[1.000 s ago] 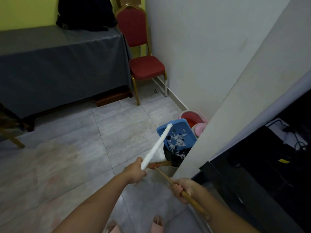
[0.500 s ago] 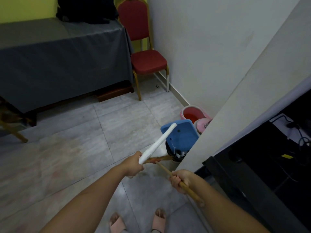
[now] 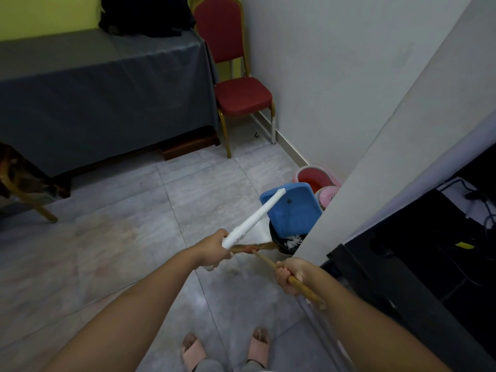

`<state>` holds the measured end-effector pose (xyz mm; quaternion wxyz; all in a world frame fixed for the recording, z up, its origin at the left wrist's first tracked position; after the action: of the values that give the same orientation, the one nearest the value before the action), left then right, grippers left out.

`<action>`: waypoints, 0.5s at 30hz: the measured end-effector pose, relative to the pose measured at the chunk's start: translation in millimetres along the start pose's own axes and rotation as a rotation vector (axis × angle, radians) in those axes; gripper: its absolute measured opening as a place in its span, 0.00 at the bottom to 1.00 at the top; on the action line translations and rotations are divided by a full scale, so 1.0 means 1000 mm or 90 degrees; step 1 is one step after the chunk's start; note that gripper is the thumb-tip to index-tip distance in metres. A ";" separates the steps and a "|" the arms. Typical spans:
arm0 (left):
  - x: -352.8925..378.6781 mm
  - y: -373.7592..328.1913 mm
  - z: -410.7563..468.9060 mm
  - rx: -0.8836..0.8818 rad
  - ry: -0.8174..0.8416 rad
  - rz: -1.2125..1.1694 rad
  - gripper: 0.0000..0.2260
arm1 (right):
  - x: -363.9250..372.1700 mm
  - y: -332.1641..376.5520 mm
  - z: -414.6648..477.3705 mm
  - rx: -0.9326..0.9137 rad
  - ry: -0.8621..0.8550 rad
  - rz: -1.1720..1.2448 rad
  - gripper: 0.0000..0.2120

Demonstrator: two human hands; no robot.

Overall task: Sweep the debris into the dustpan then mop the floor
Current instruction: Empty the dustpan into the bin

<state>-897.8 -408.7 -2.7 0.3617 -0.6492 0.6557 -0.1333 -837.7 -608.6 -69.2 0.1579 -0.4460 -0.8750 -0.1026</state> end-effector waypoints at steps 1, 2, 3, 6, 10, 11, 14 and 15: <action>-0.001 0.000 -0.001 -0.010 0.007 -0.052 0.20 | 0.005 0.000 -0.005 0.006 0.013 0.004 0.30; -0.002 0.000 -0.002 -0.018 0.008 -0.098 0.19 | 0.009 0.002 -0.009 0.004 0.021 0.004 0.29; -0.005 0.000 -0.003 -0.021 0.003 -0.134 0.19 | 0.011 0.004 -0.012 -0.002 0.020 0.001 0.26; -0.020 -0.002 -0.008 -0.018 -0.014 -0.221 0.18 | 0.014 0.010 -0.019 -0.005 -0.009 -0.041 0.21; -0.050 0.005 -0.018 -0.004 -0.054 -0.325 0.18 | 0.021 0.026 -0.019 -0.004 -0.044 -0.098 0.20; -0.059 0.008 -0.020 0.001 -0.067 -0.343 0.18 | 0.025 0.032 -0.018 -0.002 -0.044 -0.110 0.21; -0.091 0.010 -0.022 0.007 -0.109 -0.375 0.17 | 0.043 0.052 -0.011 0.000 -0.044 -0.152 0.21; -0.103 0.010 -0.020 0.007 -0.125 -0.376 0.17 | 0.051 0.062 -0.008 -0.007 -0.044 -0.151 0.20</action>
<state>-929.2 -316.1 36.3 0.3724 -0.8195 0.4001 -0.1724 -814.1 -537.4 -40.2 0.1120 -0.3431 -0.9261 -0.1097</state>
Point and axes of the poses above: each hand's wrist, its own z-axis towards the middle knuckle, its own x-axis out of the palm, y = z × x, the point moved 9 cm from there along z, towards the middle knuckle, and after that the axes turned 11 degrees about -z, right-handed, at the moved point
